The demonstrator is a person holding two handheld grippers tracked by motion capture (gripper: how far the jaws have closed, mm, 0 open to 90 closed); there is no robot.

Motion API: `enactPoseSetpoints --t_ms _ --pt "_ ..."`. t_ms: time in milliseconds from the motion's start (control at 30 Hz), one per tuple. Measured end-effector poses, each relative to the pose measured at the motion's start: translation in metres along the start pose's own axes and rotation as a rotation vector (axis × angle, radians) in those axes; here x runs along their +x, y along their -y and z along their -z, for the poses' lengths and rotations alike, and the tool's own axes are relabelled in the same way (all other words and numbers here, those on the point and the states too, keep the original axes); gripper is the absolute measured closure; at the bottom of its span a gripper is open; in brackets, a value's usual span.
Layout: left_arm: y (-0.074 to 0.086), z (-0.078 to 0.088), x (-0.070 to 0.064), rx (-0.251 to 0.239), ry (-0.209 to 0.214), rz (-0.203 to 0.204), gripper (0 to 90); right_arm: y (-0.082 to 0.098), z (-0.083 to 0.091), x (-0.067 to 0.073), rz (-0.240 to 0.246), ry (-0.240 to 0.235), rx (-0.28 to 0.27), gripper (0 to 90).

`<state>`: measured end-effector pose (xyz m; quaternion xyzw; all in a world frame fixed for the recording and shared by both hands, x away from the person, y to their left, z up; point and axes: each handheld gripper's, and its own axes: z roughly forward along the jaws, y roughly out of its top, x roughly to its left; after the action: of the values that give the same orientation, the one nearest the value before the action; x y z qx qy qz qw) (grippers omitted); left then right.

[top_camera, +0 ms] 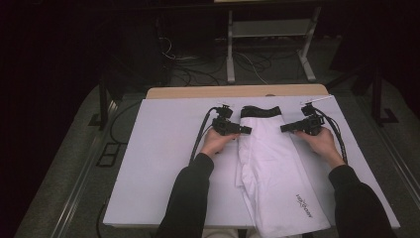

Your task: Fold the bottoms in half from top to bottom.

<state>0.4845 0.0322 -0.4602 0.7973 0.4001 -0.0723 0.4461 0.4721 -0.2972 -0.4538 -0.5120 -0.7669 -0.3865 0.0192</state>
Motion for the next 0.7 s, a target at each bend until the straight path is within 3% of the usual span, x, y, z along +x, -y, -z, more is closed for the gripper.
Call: enactPoseSetpoints --t_ms 133,300,533,700 --pt "0.000 -0.001 0.000 -0.002 -0.034 0.020 57.3 0.002 -0.001 0.003 0.002 0.064 -0.013 73.2" --pt "0.000 -0.002 0.001 -0.003 -0.046 0.032 69.2 0.004 -0.003 0.006 -0.011 0.074 -0.015 85.9" --pt "0.000 -0.002 -0.001 -0.016 -0.061 0.035 84.4 0.005 -0.002 0.007 -0.033 0.075 -0.044 88.3" --pt "-0.002 0.002 -0.003 -0.028 -0.057 0.040 86.1 0.007 0.007 0.008 -0.039 0.024 -0.089 88.5"
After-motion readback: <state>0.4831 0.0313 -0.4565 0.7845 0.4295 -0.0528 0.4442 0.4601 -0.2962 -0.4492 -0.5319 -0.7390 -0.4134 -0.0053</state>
